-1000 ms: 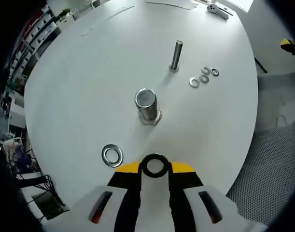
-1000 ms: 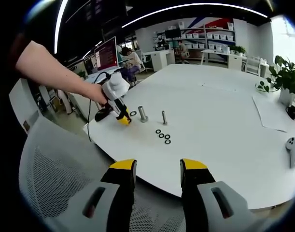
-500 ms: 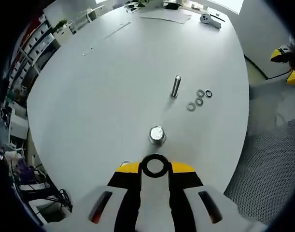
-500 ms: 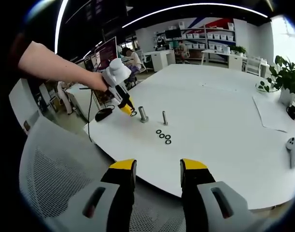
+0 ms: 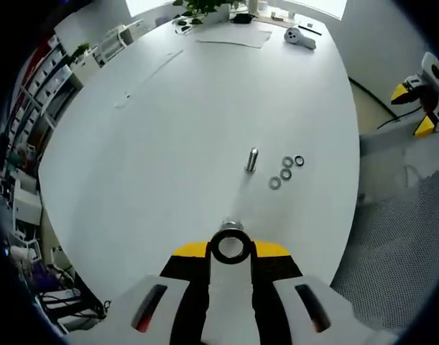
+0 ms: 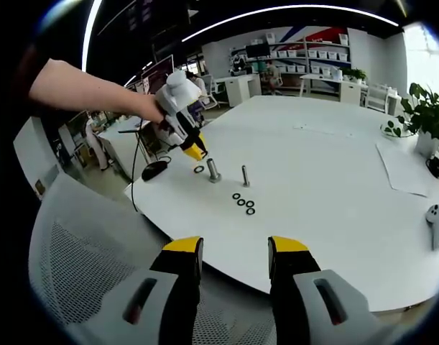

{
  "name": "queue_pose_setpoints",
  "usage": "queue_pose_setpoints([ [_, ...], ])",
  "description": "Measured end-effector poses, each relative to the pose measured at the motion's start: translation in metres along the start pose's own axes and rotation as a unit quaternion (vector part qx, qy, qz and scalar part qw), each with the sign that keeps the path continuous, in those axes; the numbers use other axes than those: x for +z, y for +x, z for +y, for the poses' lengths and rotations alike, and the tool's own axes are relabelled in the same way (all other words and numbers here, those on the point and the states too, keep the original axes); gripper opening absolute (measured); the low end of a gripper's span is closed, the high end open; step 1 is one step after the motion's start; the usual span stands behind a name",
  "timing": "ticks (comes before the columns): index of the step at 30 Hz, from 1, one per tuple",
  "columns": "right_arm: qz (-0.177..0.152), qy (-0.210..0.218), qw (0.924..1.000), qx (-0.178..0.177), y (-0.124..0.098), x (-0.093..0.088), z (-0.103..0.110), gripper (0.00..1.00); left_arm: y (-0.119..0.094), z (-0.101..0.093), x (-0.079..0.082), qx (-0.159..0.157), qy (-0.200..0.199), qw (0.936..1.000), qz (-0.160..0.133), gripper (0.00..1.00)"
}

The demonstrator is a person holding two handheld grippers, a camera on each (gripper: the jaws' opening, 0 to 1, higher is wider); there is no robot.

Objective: Place the washer onto the threaded stud by aligning its center hole with the stud, sliding it down to the base, and recovering from edge contact or off-axis alignment until the washer reaches the visible bottom stop.

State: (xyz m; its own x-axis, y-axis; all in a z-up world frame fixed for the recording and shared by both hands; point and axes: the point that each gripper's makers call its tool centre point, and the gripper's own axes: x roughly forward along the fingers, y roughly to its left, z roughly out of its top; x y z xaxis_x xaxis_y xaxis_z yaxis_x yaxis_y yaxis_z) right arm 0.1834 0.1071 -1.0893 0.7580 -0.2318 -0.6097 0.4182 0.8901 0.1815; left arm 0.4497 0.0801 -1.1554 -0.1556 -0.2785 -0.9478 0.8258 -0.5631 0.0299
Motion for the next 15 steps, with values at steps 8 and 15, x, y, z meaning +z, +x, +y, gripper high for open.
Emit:
queue_pose_setpoints([
  [8,-0.001,0.001,1.0,-0.002,-0.001,0.0,0.0,0.39,0.01,0.0,0.005,0.001,0.035,0.9991,0.022,0.19],
  [15,-0.003,0.003,1.0,-0.005,-0.001,0.001,-0.001,0.39,0.015,0.004,0.006,-0.003,0.041,0.9987,0.03,0.19],
])
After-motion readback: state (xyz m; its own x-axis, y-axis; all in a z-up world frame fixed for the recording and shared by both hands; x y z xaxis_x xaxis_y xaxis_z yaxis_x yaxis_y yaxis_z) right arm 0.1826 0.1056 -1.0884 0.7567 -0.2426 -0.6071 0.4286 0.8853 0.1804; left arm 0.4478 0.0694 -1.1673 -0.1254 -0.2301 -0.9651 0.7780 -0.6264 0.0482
